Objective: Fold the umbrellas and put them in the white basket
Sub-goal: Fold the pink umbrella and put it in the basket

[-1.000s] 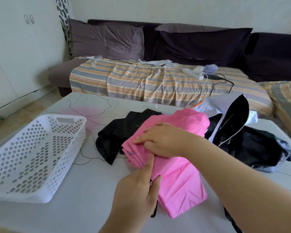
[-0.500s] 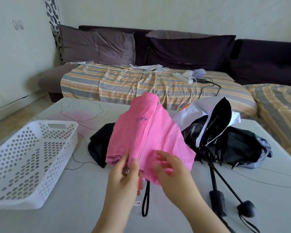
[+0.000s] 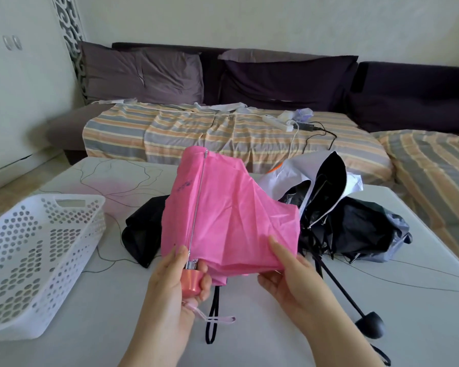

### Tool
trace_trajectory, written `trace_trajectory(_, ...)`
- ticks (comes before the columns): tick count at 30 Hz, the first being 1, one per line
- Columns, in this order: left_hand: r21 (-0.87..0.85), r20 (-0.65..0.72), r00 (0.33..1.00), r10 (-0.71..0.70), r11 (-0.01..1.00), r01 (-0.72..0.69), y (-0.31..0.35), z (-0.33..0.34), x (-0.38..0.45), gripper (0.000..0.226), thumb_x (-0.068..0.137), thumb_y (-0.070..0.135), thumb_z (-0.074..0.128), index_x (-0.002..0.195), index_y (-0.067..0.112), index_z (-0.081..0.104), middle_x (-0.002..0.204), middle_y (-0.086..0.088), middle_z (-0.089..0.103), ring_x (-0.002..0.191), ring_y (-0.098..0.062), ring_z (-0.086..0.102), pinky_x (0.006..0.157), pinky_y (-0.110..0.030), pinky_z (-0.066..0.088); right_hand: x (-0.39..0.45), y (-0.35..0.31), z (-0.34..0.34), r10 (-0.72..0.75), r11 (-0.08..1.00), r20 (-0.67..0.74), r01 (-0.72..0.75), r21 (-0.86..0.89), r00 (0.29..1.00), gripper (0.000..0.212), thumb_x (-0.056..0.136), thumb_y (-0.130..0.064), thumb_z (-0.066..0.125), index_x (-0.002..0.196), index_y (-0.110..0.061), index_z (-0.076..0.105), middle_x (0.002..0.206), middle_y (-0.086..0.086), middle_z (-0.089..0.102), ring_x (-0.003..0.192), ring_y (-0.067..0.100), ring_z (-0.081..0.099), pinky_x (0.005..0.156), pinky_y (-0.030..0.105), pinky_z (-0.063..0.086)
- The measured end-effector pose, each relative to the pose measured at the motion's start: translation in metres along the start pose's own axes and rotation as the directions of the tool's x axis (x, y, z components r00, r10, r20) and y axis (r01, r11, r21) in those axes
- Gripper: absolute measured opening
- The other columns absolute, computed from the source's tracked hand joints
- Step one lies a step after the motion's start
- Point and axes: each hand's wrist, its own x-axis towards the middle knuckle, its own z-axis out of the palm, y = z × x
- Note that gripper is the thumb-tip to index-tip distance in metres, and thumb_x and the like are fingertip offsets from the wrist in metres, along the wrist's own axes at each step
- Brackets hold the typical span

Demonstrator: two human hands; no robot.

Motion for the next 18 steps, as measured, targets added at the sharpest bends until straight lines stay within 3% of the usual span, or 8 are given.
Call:
trace_trajectory(4,0.039,-0.036,0.998,0.045,0.998,-0.043,-0.005,0.004,0.0,0.018,0.093,0.021,0.049,0.085,0.004,0.049,0.052,-0.008,0.052,0.032,-0.014,0.046,0.029,-0.012,0.032,-0.003,-0.006,0.003,-0.333,0.943,-0.106,0.328,-0.064,0.937,0.028,0.098,-0.03,0.047,0.093,-0.009,0.065,0.083,0.005,0.071,0.072,0.015,0.07,0.064,0.031,0.059)
trace_trajectory(6,0.039,-0.057,0.995,0.079,0.996,-0.077,-0.008,0.006,0.0,0.018,0.094,0.017,0.05,0.078,0.009,0.052,0.05,-0.005,0.055,0.034,-0.015,0.048,0.034,-0.015,0.039,-0.01,-0.008,0.006,-0.422,0.901,-0.06,0.426,0.078,0.904,0.032,0.092,-0.038,0.05,0.09,-0.013,0.069,0.085,0.004,0.075,0.077,0.014,0.071,0.069,0.032,0.06)
trace_trajectory(8,0.058,-0.052,0.993,0.103,0.993,-0.1,-0.012,0.009,-0.001,0.02,0.094,0.017,0.05,0.076,0.01,0.054,0.048,-0.005,0.055,0.035,-0.015,0.049,0.038,-0.018,0.042,-0.015,-0.004,0.012,-0.377,0.909,0.027,0.365,0.201,0.926,0.048,0.073,-0.05,0.069,0.106,-0.015,0.067,0.102,0.006,0.074,0.09,0.015,0.071,0.074,0.029,0.059)
trace_trajectory(10,0.086,-0.049,0.992,0.119,0.99,-0.114,-0.014,0.011,-0.002,0.021,0.095,0.017,0.05,0.076,0.01,0.054,0.047,-0.006,0.056,0.035,-0.016,0.048,0.039,-0.019,0.041,-0.015,0.009,0.018,-0.267,0.963,0.144,0.257,0.084,0.953,0.083,0.062,-0.056,0.079,0.13,-0.017,0.051,0.117,0.005,0.069,0.103,0.017,0.068,0.081,0.026,0.056)
trace_trajectory(11,0.101,-0.048,0.992,0.12,0.988,-0.115,-0.014,0.011,-0.002,0.02,0.095,0.018,0.05,0.077,0.008,0.054,0.048,-0.008,0.057,0.036,-0.016,0.047,0.038,-0.019,0.041,-0.015,0.015,0.021,-0.236,0.971,0.182,0.237,0.017,0.955,0.085,0.066,-0.055,0.075,0.135,-0.016,0.045,0.119,0.007,0.068,0.104,0.02,0.068,0.084,0.027,0.056)
trace_trajectory(15,0.137,-0.064,0.988,0.139,0.982,-0.129,-0.017,0.012,0.001,0.019,0.095,0.015,0.049,0.08,0.003,0.054,0.056,-0.015,0.057,0.04,-0.021,0.047,0.036,-0.021,0.038,-0.015,0.021,0.026,-0.269,0.96,0.156,0.277,-0.028,0.95,0.068,0.077,-0.051,0.051,0.134,-0.014,0.046,0.111,0.012,0.071,0.093,0.03,0.071,0.094,0.044,0.052)
trace_trajectory(17,0.206,-0.053,0.981,0.187,0.963,-0.172,-0.021,0.012,0.001,0.019,0.096,0.012,0.047,0.079,0.006,0.055,0.049,-0.011,0.055,0.035,-0.02,0.046,0.034,-0.021,0.035,-0.02,0.018,0.029,-0.322,0.933,0.158,0.341,-0.116,0.934,0.054,0.081,-0.063,0.047,0.124,-0.03,0.052,0.115,-0.001,0.07,0.102,0.02,0.069,0.1,0.04,0.048)
trace_trajectory(18,0.234,-0.039,0.978,0.204,0.954,-0.189,-0.022,0.013,0.0,0.018,0.096,0.011,0.047,0.082,0.007,0.057,0.048,-0.008,0.056,0.034,-0.018,0.045,0.034,-0.021,0.036,-0.025,0.017,0.032,-0.356,0.904,0.16,0.383,-0.191,0.92,0.048,0.082,-0.068,0.042,0.118,-0.038,0.052,0.117,-0.012,0.067,0.108,0.007,0.064,0.102,0.03,0.046)
